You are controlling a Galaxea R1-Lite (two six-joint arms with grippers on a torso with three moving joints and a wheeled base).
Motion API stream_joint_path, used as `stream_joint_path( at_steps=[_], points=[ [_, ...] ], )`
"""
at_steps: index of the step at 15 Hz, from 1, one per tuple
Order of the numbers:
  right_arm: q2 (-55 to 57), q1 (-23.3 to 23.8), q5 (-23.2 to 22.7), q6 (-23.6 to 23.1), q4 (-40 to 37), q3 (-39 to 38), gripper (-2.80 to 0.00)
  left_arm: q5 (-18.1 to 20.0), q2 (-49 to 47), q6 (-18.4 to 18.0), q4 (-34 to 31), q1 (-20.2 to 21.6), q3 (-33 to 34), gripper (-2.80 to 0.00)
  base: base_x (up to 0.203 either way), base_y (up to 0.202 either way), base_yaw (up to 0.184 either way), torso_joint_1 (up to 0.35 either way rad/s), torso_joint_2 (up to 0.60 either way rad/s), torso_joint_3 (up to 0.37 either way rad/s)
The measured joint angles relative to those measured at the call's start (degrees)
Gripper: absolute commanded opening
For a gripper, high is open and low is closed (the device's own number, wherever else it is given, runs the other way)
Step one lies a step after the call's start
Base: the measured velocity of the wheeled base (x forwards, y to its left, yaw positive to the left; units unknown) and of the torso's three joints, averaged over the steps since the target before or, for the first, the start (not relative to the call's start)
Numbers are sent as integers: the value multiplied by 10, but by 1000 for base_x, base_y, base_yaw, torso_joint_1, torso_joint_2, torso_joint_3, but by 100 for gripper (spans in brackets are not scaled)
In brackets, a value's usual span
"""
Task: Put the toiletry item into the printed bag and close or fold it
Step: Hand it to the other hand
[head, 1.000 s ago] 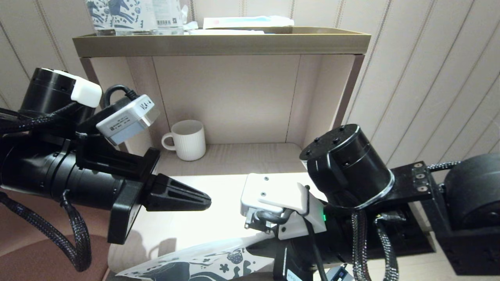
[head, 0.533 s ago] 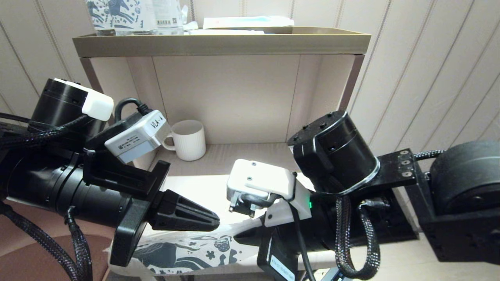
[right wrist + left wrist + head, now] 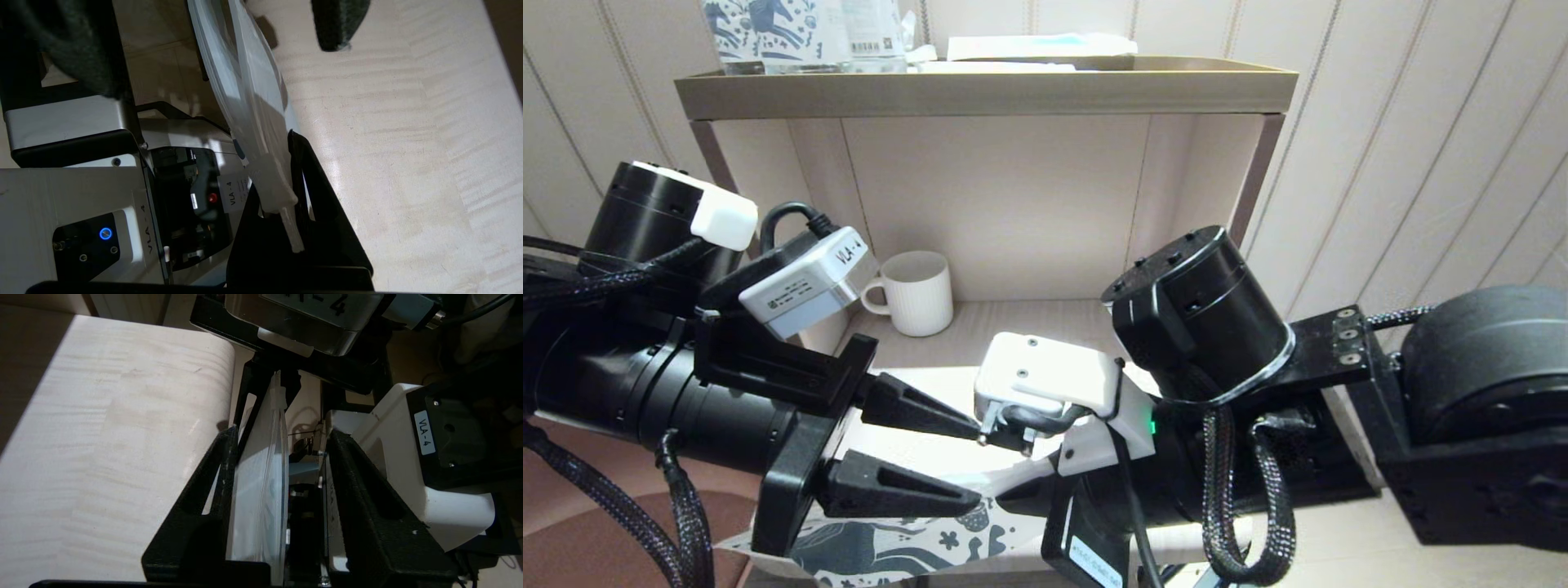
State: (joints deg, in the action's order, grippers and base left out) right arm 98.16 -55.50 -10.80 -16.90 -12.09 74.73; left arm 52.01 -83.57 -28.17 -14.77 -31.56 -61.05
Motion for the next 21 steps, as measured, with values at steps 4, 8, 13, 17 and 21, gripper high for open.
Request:
stream_joint_path(
  at_steps=[4, 8, 13, 17, 21],
  points=[
    [6, 0, -1, 3, 1, 3, -280, 0, 2, 1, 1, 0, 0, 0, 0, 0, 0, 0, 0, 0],
    [9, 0, -1, 4, 1, 5, -280, 1, 3, 1, 1, -1, 2, 0, 0, 0, 0, 0, 0, 0],
    [12, -7, -1, 22, 4, 7, -280, 1, -10, 2, 1, -2, -4, 0, 0, 0, 0, 0, 0, 0],
    [17, -15, -2, 44, 6, 14, -280, 0, -27, 6, 12, -2, -7, 0, 0, 0, 0, 0, 0, 0],
    [21, -16, -3, 53, 10, 18, -280, -5, -37, 31, 50, -2, -2, 0, 0, 0, 0, 0, 0, 0]
  ],
)
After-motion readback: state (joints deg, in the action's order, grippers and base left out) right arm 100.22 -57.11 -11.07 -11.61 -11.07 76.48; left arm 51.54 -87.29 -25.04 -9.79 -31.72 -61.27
